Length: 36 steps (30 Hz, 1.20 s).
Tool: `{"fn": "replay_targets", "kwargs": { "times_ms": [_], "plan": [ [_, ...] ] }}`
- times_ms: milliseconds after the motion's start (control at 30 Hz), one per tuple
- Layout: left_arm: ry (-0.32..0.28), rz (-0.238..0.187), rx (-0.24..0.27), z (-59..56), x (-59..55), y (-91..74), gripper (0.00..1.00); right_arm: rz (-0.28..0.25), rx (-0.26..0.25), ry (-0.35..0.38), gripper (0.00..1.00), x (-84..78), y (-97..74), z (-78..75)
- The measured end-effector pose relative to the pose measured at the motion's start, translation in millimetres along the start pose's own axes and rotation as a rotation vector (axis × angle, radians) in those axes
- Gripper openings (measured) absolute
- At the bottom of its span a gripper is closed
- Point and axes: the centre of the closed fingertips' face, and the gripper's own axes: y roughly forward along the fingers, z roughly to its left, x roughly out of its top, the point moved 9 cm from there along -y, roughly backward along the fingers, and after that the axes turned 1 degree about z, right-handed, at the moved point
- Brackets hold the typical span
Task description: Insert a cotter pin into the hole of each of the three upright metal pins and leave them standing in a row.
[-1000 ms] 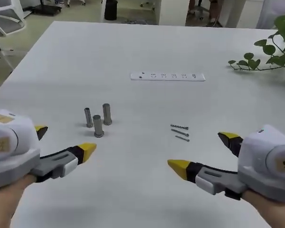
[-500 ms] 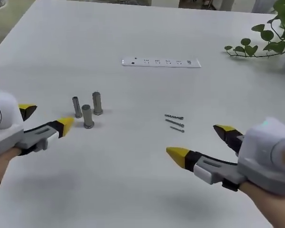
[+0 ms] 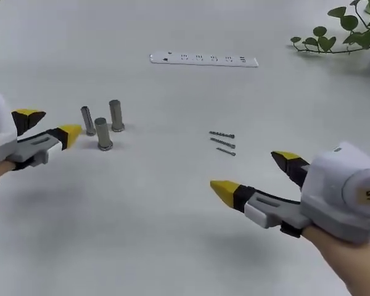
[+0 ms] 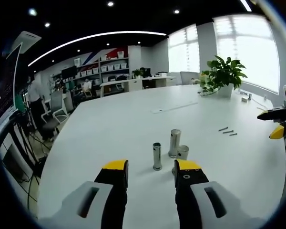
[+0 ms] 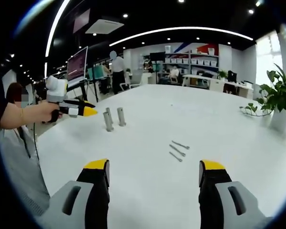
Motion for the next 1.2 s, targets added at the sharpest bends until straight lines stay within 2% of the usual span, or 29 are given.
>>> {"fn": "replay_targets", "kwargs": {
  "times_ms": [300,600,700,1067,1200],
  "plan": [
    [0.0,0.014,-0.048,5.4,-1.6,26.1,0.29,0.011,-0.024,0.0,0.74,-0.4,3.2,-5.7],
    [0.011,0.036,-0.073,8.9,-5.6,48.7,0.22,0.015,-0.031,0.024,0.74,0.4,7.2,-8.6],
    [0.022,0.039,-0.084,8.6,-6.2,52.6,0.21,0.019,-0.032,0.025,0.73,-0.3,8.4,-9.3],
    [-0.015,0.032,-0.111,10.6,-9.0,61.5,0.15,0.026,-0.027,0.029,0.73,-2.1,9.0,-9.8],
    [-0.006,0.031,-0.134,9.4,-8.6,62.1,0.07,0.036,-0.026,0.032,0.72,-3.9,9.2,-10.2]
  ]
}}
